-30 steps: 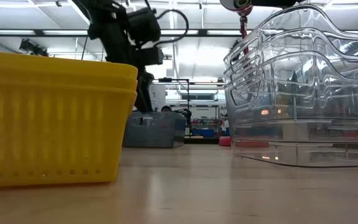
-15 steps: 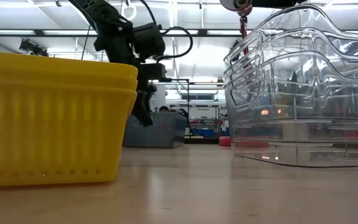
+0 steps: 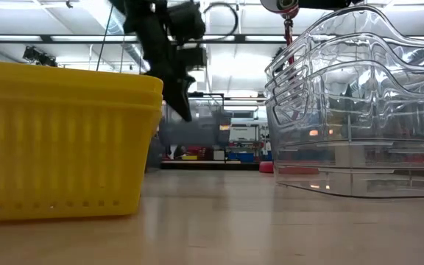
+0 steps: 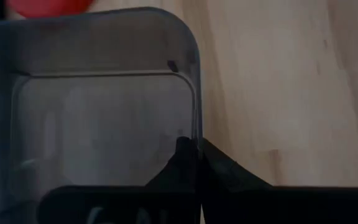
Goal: Stack baskets by color
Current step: Stack the right black bin on top of the middle black bin
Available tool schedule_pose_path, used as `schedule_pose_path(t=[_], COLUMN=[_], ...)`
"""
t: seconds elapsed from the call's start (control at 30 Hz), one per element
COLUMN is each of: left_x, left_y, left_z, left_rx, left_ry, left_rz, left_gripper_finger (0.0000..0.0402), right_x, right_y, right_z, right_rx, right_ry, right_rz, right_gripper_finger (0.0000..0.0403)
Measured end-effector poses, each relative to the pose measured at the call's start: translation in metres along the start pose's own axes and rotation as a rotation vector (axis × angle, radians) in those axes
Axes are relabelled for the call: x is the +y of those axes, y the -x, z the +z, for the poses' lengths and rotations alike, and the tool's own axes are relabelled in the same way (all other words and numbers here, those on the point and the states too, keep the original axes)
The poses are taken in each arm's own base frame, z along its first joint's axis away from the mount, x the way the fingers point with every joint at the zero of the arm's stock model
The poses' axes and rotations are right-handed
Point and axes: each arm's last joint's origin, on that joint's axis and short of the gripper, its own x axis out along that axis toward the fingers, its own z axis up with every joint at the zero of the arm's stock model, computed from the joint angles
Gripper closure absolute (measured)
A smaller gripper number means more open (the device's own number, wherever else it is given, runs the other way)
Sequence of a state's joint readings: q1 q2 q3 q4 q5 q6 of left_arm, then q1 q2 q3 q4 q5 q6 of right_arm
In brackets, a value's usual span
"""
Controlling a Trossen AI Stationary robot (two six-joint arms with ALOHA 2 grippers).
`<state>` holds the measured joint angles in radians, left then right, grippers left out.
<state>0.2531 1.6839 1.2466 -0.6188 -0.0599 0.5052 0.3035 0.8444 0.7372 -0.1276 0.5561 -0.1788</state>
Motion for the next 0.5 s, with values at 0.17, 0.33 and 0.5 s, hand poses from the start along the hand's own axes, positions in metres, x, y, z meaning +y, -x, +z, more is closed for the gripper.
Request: schedule_pose_path(t=[0.17,0.33,0.5], left_x=[0.012,0.014,0.011], left_y=[0.034,0.07,0.089], left_z=[0.006,-0.004,-0.025], left_rx=[0.051,0.059,0.107], left_ry=[0.009,0.072,0.128], left_rz=[0.096,0.184,0.185], left_gripper_finger=[0.0399,0.04,0.04], right_x=[0.0,0.003,0.002], right_y=[0.0,-0.003,-0.005], right_z=[0.0,-0.002,-0.002], right_rx=[0.004,0.019,0.02], right_ry=[-0.007,-0.006,-0.008], right_rz=[0.002,0.008,0.003], right_gripper_finger=[0.021,0.021,0.021])
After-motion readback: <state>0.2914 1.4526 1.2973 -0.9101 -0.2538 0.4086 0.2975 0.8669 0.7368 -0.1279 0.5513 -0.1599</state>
